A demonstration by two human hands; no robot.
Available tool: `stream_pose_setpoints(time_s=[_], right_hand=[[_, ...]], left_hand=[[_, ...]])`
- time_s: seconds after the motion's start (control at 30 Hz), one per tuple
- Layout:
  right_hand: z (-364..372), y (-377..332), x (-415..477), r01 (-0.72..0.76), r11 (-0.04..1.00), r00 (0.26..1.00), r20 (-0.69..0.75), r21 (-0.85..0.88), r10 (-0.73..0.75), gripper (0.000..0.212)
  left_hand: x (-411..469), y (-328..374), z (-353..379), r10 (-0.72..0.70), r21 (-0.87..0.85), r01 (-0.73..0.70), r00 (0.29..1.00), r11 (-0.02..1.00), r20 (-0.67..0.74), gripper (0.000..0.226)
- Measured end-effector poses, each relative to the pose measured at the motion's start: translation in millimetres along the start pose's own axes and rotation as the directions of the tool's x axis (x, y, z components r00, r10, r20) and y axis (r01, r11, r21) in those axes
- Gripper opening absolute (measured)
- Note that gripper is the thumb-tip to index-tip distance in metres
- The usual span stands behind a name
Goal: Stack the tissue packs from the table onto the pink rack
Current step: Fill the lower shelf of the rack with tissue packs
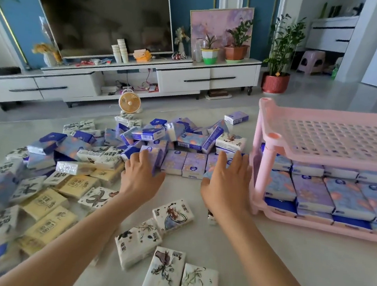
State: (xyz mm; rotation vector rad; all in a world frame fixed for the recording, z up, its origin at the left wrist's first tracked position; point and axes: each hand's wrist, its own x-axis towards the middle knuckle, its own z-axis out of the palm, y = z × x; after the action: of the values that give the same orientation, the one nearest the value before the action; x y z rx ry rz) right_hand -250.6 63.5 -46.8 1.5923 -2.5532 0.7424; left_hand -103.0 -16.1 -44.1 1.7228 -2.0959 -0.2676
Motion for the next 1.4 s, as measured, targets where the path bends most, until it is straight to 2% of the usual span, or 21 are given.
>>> stream_pose_setpoints(time_s=[0.1, 0.2, 0.33, 0.43, 0.5, 0.6, 0.7, 0.9, 1.03, 1.13, 1.27, 1.4], right_hand=[[6, 0, 8, -0.038, 0.998, 0.997, 0.067, -0.055, 0.042, 0.076], [8, 2, 11, -0.029, 0.998, 0.998, 0.062, -0.064, 0.033, 0.076], [1, 0, 10, 0.043, 0.992, 0.999, -0.022, 0.12, -0.041, 0.071], [-7, -7, 0, 0.143, 0.912, 0.99, -0.057, 0.384, -0.131, 0.073], [-17, -10, -13, 0.196, 0.853, 0.979, -0.043, 0.484, -0.2, 0.069], [-30, -4, -41, 0.294, 0.8, 0.952, -0.088, 0.523, -0.292, 0.064], [-46, 14, -73, 0.344, 0.841, 0.938, -0.122, 0.417, -0.323, 0.07], [-94, 81, -109, 0.286, 0.908, 0.935, -0.295, 0.308, -0.195, 0.06], [-115, 140, -95, 0.147, 0.917, 0.943, -0.333, 0.372, -0.016, 0.065], [-124, 170, -85, 0.039, 0.931, 0.91, -0.399, 0.362, 0.116, 0.061], [-127, 192, -74, -0.069, 0.914, 0.852, -0.453, 0.399, 0.262, 0.054], [-125, 190, -69, -0.034, 0.923, 0.861, -0.457, 0.383, 0.221, 0.058]], left_hand=[[3, -6, 11, -0.066, -0.046, 0.062, 0.994, 0.997, -0.093, 0.062], [2, -11, 19, -0.133, -0.146, 0.112, 0.982, 0.983, -0.137, 0.06], [-1, -11, 16, -0.125, -0.218, 0.088, 0.979, 0.972, -0.162, 0.062], [-11, -4, 0, -0.096, -0.282, 0.029, 0.969, 0.959, -0.229, 0.065], [-28, 2, -13, -0.063, -0.335, -0.035, 0.959, 0.941, -0.276, 0.065], [-65, 12, -31, 0.02, -0.37, -0.154, 0.939, 0.916, -0.344, 0.058], [-113, 19, -39, 0.079, -0.387, -0.232, 0.924, 0.892, -0.373, 0.049], [-193, 63, -16, 0.252, -0.435, -0.444, 0.866, 0.783, -0.431, 0.046], [-209, 116, 2, 0.326, -0.468, -0.5, 0.855, 0.729, -0.404, 0.043], [-205, 158, 19, 0.363, -0.429, -0.51, 0.851, 0.746, -0.379, 0.037], [-181, 197, 40, 0.358, -0.297, -0.475, 0.857, 0.828, -0.372, 0.035], [-160, 214, 50, 0.279, -0.244, -0.399, 0.868, 0.884, -0.41, 0.034]])
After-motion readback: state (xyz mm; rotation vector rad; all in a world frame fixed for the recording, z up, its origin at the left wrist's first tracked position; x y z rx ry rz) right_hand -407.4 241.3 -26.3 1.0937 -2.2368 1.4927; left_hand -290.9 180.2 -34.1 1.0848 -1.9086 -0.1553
